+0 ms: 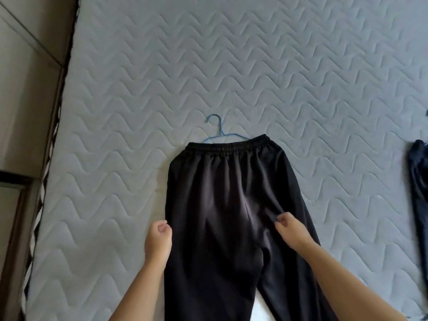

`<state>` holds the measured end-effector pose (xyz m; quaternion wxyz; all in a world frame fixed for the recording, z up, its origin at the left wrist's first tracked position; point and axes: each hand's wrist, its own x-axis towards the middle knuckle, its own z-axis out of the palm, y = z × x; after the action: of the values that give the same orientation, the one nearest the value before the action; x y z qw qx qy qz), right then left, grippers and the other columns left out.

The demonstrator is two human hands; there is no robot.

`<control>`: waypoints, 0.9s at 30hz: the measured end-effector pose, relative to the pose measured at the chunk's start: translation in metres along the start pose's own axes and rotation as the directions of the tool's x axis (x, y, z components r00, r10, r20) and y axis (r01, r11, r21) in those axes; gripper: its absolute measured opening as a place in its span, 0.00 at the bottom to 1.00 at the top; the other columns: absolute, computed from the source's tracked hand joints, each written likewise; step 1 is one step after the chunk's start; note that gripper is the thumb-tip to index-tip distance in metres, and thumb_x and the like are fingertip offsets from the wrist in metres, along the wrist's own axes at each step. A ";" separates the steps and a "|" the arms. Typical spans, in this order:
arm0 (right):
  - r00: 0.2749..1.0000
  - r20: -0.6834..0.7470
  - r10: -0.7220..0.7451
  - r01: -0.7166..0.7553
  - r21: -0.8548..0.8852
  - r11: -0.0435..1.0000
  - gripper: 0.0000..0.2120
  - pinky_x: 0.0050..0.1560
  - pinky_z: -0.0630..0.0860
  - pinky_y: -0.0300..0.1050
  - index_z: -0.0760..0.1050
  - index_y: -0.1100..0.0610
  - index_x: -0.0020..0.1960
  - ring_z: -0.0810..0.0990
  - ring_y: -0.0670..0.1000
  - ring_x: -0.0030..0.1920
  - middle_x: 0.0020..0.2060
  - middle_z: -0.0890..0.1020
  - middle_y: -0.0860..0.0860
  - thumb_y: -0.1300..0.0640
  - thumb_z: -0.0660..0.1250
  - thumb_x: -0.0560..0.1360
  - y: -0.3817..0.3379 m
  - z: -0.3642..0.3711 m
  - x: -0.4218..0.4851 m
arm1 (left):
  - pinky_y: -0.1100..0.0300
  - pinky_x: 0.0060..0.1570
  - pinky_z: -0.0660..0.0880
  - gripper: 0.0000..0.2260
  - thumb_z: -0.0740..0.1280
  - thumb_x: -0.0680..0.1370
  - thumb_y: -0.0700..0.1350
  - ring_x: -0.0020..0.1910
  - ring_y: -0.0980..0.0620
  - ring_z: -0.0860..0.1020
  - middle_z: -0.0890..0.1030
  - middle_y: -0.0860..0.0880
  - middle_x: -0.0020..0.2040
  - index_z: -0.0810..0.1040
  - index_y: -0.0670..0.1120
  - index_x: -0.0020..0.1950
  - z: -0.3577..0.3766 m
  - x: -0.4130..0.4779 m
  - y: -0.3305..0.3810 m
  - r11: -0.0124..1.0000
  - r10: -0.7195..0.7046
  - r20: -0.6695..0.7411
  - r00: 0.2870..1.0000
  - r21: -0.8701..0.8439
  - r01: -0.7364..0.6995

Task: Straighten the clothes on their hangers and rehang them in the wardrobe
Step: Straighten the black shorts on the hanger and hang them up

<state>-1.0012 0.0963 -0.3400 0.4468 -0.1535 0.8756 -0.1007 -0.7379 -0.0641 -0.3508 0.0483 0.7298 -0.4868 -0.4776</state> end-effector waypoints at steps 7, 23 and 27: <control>0.951 -0.235 -0.198 0.174 -0.119 0.978 0.19 0.62 0.69 0.52 0.67 0.64 0.65 0.72 0.60 0.62 0.62 0.72 0.61 0.61 0.60 0.75 -0.050 -0.044 0.111 | 0.58 0.53 0.68 0.17 0.62 0.77 0.44 0.60 0.47 0.73 0.74 0.44 0.62 0.68 0.43 0.65 0.037 0.088 0.062 0.987 0.159 -0.061 0.985 -0.006 -0.160; 0.936 -0.273 -0.223 0.185 -0.160 0.970 0.16 0.47 0.67 0.48 0.67 0.65 0.57 0.74 0.62 0.56 0.56 0.74 0.62 0.55 0.64 0.75 -0.094 -0.055 0.233 | 0.50 0.46 0.70 0.12 0.58 0.78 0.49 0.51 0.39 0.75 0.76 0.42 0.49 0.72 0.41 0.52 0.077 0.194 0.093 0.789 0.352 0.002 0.936 0.538 -0.298; 0.947 -0.248 -0.203 0.170 -0.149 0.974 0.16 0.45 0.65 0.48 0.68 0.66 0.54 0.75 0.63 0.54 0.51 0.77 0.64 0.53 0.64 0.75 -0.091 -0.058 0.223 | 0.51 0.52 0.69 0.17 0.55 0.79 0.52 0.56 0.39 0.75 0.78 0.40 0.54 0.73 0.40 0.57 0.067 0.186 0.097 0.847 0.229 0.069 0.971 0.477 -0.233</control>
<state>-1.1554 -0.0664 -0.4455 0.3051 -0.2489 0.9130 -0.1068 -0.8391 -0.2289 -0.4564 -0.0800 0.6527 -0.6745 -0.3355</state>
